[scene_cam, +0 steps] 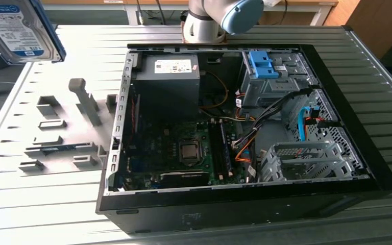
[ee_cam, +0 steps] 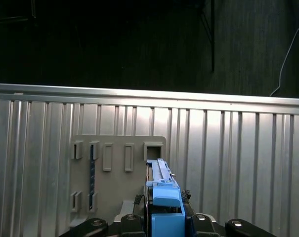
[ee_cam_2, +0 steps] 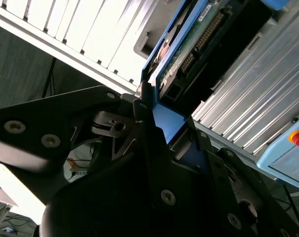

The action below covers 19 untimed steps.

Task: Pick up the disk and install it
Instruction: 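Pick up the disk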

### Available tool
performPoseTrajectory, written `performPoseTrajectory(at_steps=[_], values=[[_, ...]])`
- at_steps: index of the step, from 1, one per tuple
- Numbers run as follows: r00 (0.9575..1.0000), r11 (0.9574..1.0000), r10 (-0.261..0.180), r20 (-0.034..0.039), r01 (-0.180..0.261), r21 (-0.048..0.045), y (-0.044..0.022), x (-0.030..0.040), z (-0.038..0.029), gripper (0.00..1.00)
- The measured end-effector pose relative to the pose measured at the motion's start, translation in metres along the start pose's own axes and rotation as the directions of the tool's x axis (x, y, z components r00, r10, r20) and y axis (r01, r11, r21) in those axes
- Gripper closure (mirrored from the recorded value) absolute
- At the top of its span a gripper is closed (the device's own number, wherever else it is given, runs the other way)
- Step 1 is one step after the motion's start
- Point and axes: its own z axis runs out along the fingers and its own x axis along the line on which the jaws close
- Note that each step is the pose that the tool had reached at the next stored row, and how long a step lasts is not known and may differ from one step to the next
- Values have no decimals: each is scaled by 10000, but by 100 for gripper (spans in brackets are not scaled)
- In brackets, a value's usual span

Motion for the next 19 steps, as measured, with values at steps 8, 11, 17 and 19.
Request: performPoseTrajectory(at_steps=[8, 11, 17, 19], values=[[10000, 10000, 0, 0, 0, 0, 1, -1, -70, 64], [10000, 10000, 0, 0, 0, 0, 1, -1, -94, 64], [10000, 10000, 0, 0, 0, 1, 2, -2, -140, 64], [10000, 10000, 0, 0, 0, 0, 2, -2, -157, 64]])
